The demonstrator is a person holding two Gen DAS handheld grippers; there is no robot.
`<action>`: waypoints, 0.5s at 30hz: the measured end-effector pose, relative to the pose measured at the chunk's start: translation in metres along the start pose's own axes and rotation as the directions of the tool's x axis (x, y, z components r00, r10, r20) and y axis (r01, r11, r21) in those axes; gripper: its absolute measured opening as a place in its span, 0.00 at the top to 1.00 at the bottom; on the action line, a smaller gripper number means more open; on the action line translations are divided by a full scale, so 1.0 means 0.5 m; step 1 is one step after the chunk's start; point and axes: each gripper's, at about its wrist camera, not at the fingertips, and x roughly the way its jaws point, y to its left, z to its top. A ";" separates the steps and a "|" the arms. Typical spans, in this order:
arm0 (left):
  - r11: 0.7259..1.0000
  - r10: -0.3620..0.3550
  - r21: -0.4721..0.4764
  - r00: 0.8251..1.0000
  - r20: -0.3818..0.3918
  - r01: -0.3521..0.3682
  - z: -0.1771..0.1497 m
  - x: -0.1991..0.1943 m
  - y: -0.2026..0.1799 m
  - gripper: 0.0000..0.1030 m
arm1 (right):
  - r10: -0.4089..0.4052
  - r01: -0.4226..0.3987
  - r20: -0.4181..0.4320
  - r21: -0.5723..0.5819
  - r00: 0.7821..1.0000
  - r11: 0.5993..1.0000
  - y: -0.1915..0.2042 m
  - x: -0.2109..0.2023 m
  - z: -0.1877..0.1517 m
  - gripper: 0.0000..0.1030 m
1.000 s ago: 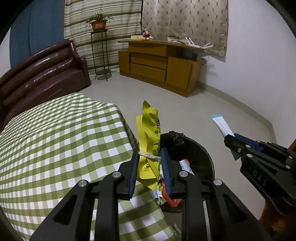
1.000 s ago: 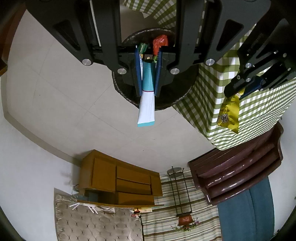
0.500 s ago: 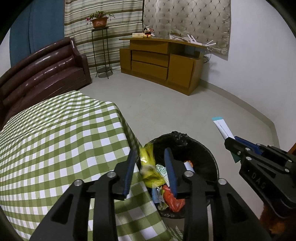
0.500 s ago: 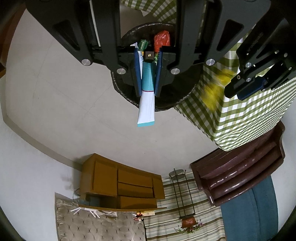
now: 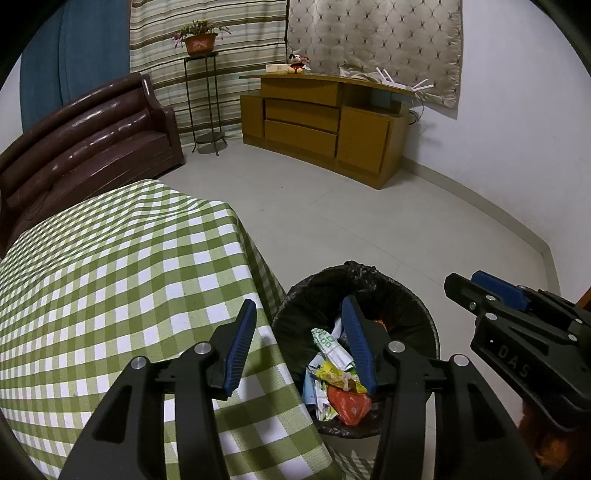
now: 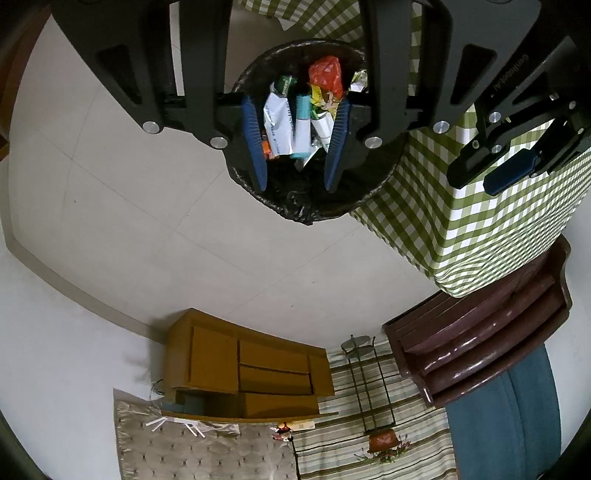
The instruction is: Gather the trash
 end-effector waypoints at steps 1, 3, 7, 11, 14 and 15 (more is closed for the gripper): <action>1.000 0.000 0.000 1.000 0.000 0.000 0.000 0.000 0.000 0.53 | -0.002 0.002 0.003 0.001 1.000 1.000 -0.001 -0.002 0.000 0.66; 1.000 0.002 0.001 1.000 0.004 -0.002 0.001 -0.002 -0.002 0.51 | -0.006 0.006 0.010 0.002 1.000 1.000 -0.002 -0.007 -0.001 0.62; 1.000 0.002 0.002 1.000 0.012 -0.002 0.002 -0.008 -0.002 0.49 | -0.016 0.016 0.021 0.000 1.000 1.000 -0.002 -0.017 -0.003 0.59; 1.000 0.005 -0.002 1.000 0.024 -0.005 0.000 -0.019 -0.002 0.45 | -0.028 0.028 0.031 -0.002 0.999 1.000 -0.002 -0.029 -0.007 0.56; 1.000 0.009 -0.001 0.999 0.034 -0.009 -0.001 -0.026 -0.003 0.43 | -0.034 0.034 0.035 -0.002 0.999 0.999 -0.003 -0.035 -0.009 0.55; 1.000 0.010 -0.002 0.999 0.037 -0.010 -0.002 -0.028 -0.002 0.43 | -0.038 0.038 0.038 -0.002 0.999 0.999 -0.003 -0.039 -0.010 0.52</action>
